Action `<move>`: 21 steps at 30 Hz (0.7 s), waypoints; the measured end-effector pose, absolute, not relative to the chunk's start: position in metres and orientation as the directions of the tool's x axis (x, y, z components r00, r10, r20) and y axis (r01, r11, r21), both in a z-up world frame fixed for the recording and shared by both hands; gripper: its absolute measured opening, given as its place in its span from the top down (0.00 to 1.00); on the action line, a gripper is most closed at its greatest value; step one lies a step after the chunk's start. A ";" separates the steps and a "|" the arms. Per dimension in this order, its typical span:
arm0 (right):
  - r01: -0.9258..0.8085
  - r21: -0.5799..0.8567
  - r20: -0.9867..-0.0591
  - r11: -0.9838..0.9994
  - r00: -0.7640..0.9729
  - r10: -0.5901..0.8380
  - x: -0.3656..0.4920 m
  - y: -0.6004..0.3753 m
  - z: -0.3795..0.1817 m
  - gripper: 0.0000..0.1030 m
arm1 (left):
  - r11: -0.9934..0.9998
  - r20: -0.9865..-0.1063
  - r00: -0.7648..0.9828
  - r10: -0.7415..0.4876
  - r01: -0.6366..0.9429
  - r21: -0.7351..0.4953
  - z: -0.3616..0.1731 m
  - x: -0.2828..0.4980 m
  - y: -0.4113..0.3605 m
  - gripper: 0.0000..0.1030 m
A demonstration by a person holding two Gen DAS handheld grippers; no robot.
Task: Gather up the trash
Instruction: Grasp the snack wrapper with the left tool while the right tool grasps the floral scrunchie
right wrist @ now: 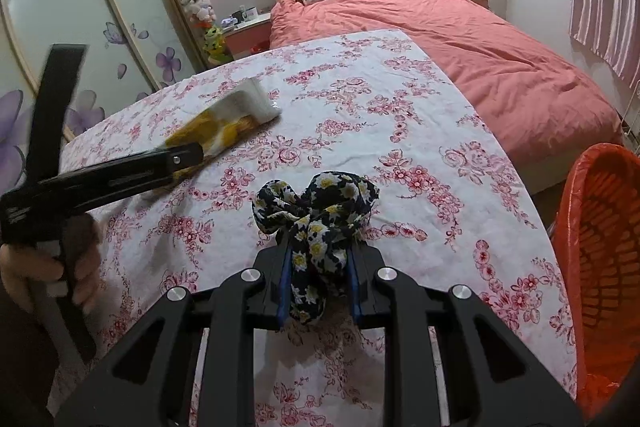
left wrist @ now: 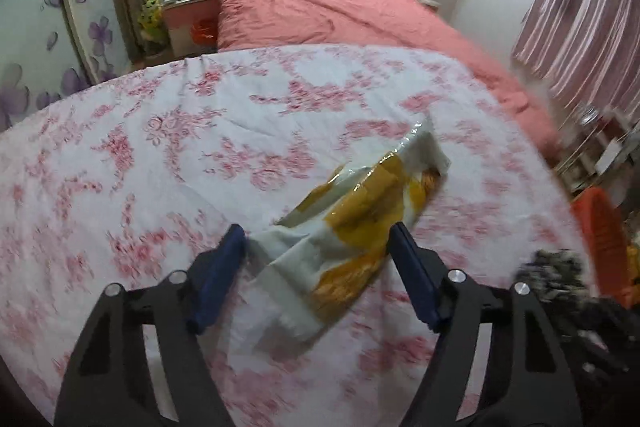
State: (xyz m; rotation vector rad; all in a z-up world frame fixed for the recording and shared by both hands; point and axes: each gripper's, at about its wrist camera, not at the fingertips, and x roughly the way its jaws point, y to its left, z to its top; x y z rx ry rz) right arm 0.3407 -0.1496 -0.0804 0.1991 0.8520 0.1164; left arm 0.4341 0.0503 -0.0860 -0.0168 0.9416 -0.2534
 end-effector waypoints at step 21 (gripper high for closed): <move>-0.016 0.242 -0.743 0.970 0.640 0.196 0.343 -0.159 -0.088 0.78 | 0.971 -0.775 0.599 -0.202 0.224 -0.080 -0.087 0.440 0.012 0.63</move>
